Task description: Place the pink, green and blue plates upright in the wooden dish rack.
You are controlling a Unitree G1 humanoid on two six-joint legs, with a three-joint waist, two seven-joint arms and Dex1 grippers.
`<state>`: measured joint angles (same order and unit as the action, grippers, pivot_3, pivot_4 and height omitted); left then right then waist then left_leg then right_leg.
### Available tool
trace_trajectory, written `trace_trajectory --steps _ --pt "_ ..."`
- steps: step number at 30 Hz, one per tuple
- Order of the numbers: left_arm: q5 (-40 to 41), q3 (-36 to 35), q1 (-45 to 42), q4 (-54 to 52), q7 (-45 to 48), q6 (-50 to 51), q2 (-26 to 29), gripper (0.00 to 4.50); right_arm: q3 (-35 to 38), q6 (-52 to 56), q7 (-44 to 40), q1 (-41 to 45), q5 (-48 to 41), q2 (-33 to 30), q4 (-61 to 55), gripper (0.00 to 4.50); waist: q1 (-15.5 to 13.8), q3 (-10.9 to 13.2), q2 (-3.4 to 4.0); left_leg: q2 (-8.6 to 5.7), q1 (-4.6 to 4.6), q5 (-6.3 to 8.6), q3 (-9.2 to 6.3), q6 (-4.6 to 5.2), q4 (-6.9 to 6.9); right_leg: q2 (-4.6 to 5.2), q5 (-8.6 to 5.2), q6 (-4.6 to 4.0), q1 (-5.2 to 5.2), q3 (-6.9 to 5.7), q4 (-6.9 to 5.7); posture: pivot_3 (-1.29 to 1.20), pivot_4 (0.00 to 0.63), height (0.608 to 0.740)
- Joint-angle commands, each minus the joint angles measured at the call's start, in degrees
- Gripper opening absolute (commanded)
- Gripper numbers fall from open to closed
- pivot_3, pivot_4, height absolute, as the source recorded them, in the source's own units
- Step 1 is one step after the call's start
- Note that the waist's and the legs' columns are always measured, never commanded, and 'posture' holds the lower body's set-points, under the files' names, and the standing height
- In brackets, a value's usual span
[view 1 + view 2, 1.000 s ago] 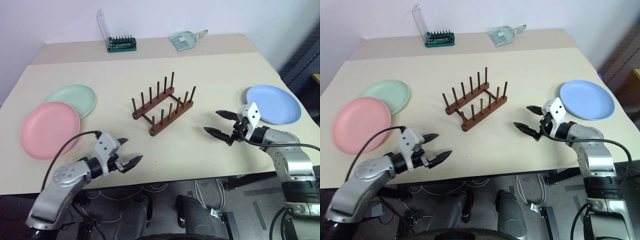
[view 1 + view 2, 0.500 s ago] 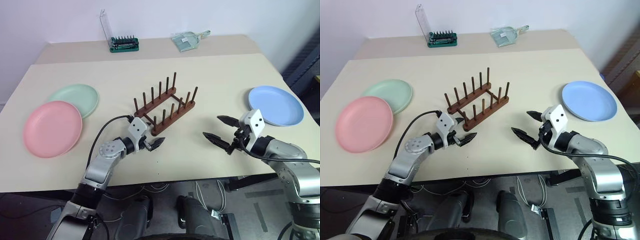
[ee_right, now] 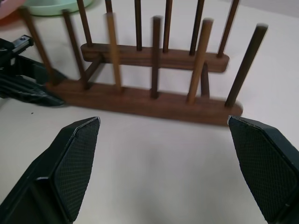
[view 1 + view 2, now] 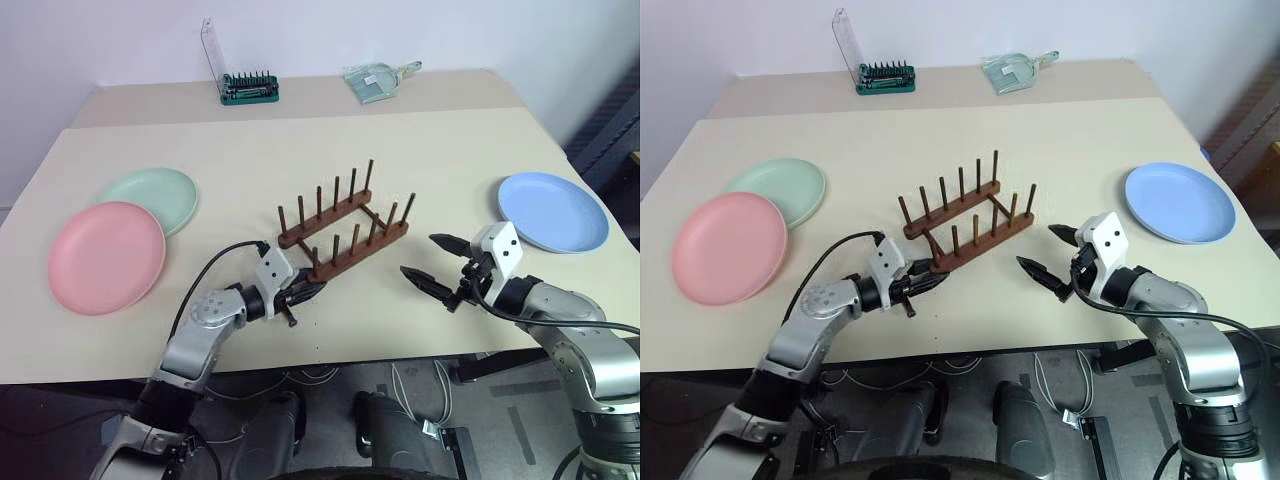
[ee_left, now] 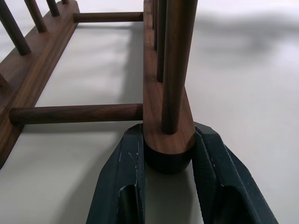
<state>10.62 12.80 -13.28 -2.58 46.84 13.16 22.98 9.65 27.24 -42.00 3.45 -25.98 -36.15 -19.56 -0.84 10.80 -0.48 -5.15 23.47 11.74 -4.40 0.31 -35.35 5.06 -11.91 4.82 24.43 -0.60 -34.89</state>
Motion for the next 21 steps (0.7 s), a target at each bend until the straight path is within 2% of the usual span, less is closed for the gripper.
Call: trace_trajectory --steps 1,5,12,13,17,19,21 --pt "2.2 1.7 -1.0 -0.3 7.5 0.0 2.4 0.76 3.1 -2.0 -0.1 -1.4 0.4 -1.2 0.8 4.5 0.0 0.0 -0.01 0.0 0.0 0.0 0.0 0.0 0.0 0.0 0.0 0.0 0.0 0.0 0.0 0.0 0.15 0.74" --pt "0.4 2.2 -3.6 3.4 10.1 -1.5 4.0 0.76 4.2 -3.1 0.4 -3.7 0.8 -1.0 0.3 4.5 0.0 0.0 -0.01 0.0 0.03 0.0 0.0 0.01 0.0 0.02 0.0 0.0 0.0 -0.02 0.03 0.0 0.15 0.74" --pt "0.2 -0.4 -4.4 5.0 8.8 0.0 5.3 4.28 3.6 -4.7 1.0 -4.4 2.6 -1.0 1.7 4.5 0.2 0.0 0.01 0.02 0.01 -0.05 -0.01 0.1 0.01 0.01 0.0 0.0 0.02 -0.01 0.0 0.0 0.15 0.74" --pt "0.4 -0.8 -4.1 4.6 8.6 0.3 5.6 4.45 3.4 -4.7 1.4 -4.0 3.5 -1.3 2.6 4.5 0.2 0.0 0.01 0.02 0.01 -0.02 -0.01 0.06 0.0 0.01 0.0 0.0 0.02 -0.01 -0.01 0.0 0.15 0.74" --pt "1.1 -2.5 -1.7 2.0 7.2 2.2 7.4 4.45 1.6 -6.1 3.4 -1.9 9.1 -2.7 8.1 4.5 0.3 0.0 -0.01 0.03 0.0 -0.01 0.0 0.04 0.0 0.0 0.0 0.0 0.02 -0.01 -0.01 0.0 0.15 0.74" --pt "3.3 -5.1 1.3 -1.4 6.7 4.9 8.9 3.85 1.1 -6.7 3.4 -0.8 10.5 -2.9 11.0 3.95 0.4 0.0 0.0 0.03 0.0 -0.05 0.0 0.1 0.05 0.0 0.0 0.0 0.05 -0.01 -0.01 0.0 0.15 0.74" --pt "5.9 -6.9 5.2 -6.2 7.4 8.3 11.1 3.05 0.2 -8.0 3.6 0.8 11.8 -2.6 13.3 3.1 0.5 0.0 0.01 0.04 -0.01 -0.06 0.0 0.12 0.1 0.0 0.0 -0.01 0.08 -0.01 -0.02 0.0 0.15 0.74"
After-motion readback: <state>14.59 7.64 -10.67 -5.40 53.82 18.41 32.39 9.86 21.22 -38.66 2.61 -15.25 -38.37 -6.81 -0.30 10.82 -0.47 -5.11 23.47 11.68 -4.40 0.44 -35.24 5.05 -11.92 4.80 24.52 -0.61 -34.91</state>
